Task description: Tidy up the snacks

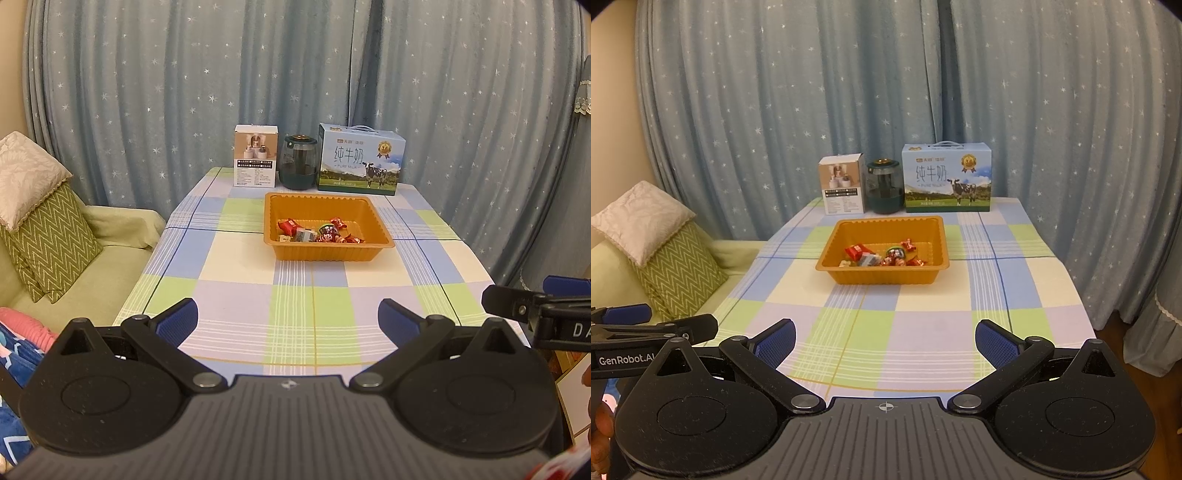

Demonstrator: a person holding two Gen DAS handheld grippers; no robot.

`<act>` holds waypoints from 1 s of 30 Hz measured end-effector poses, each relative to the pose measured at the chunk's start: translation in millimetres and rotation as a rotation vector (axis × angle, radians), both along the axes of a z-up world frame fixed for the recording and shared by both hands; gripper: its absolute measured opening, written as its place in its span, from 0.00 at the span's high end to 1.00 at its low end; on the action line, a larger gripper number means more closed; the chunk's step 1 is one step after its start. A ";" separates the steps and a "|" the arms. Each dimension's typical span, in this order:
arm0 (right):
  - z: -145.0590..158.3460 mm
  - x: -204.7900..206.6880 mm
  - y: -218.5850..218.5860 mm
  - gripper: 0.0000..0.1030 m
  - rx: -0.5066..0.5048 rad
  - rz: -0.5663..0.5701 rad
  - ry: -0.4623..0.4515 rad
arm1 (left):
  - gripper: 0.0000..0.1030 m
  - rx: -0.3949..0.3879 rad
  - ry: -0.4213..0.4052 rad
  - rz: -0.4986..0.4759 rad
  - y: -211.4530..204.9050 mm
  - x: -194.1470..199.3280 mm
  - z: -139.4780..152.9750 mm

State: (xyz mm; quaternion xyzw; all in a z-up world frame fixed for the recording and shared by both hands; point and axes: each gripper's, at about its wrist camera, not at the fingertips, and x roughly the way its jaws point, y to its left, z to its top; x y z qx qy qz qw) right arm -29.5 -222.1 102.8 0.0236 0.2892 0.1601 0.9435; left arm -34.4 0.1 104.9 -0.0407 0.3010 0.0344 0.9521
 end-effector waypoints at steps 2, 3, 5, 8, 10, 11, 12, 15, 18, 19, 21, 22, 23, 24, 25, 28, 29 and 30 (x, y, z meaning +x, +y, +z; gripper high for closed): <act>0.3 0.8 0.1 0.00 0.000 0.000 0.000 | 0.00 -0.002 0.001 -0.002 0.2 0.6 -0.4; 0.2 0.9 0.1 0.00 -0.001 0.000 0.001 | 0.00 -0.001 0.001 -0.002 0.0 1.0 -0.7; 0.5 1.3 0.1 0.00 -0.001 0.001 0.002 | 0.00 -0.002 0.001 -0.002 -0.1 1.1 -0.8; 0.2 1.7 0.2 0.00 -0.001 0.001 0.002 | 0.00 -0.001 0.001 -0.002 -0.1 1.1 -0.7; 0.2 2.0 -0.1 0.00 0.000 0.001 0.003 | 0.00 -0.002 0.001 -0.001 -0.1 1.1 -0.6; 0.2 1.9 0.1 0.00 -0.001 0.001 0.003 | 0.00 -0.002 0.001 -0.001 0.0 1.0 -0.7; 0.2 1.8 0.4 0.00 -0.001 0.001 0.002 | 0.00 -0.001 0.002 -0.002 -0.1 1.1 -0.6; 0.2 2.0 0.2 0.00 -0.001 0.000 0.003 | 0.00 -0.001 0.002 -0.003 0.0 1.0 -0.5; 0.2 1.8 0.3 0.00 -0.001 0.001 0.003 | 0.00 -0.001 0.002 -0.002 -0.1 1.1 -0.5; 0.1 1.8 0.5 0.00 -0.001 0.001 0.003 | 0.00 -0.001 0.002 -0.002 0.0 1.2 -0.4; 0.1 1.9 0.3 0.00 -0.001 0.001 0.003 | 0.00 -0.002 0.002 -0.002 0.1 1.1 -1.0; 0.2 1.9 0.4 0.00 -0.001 0.001 0.003 | 0.00 -0.002 0.002 -0.001 0.1 1.1 -1.1; 0.3 2.0 0.3 0.00 -0.001 0.001 0.003 | 0.00 -0.001 0.002 -0.001 0.2 0.9 -2.0; 0.3 2.0 0.3 0.00 0.000 0.002 0.004 | 0.00 -0.002 0.003 -0.002 0.2 0.9 -2.1; -0.5 1.7 1.3 0.00 0.000 0.002 0.004 | 0.00 -0.002 0.003 -0.002 0.2 0.9 -2.0; -0.5 1.8 1.3 0.00 0.000 0.001 0.004 | 0.00 -0.002 0.001 0.000 0.3 0.9 -1.9; -1.3 1.3 1.4 0.00 0.001 0.000 0.004 | 0.00 -0.004 -0.001 0.003 0.7 0.0 -3.3; -1.2 1.3 1.3 0.00 0.001 0.000 0.004 | 0.00 -0.009 -0.006 0.002 1.5 -1.1 -4.3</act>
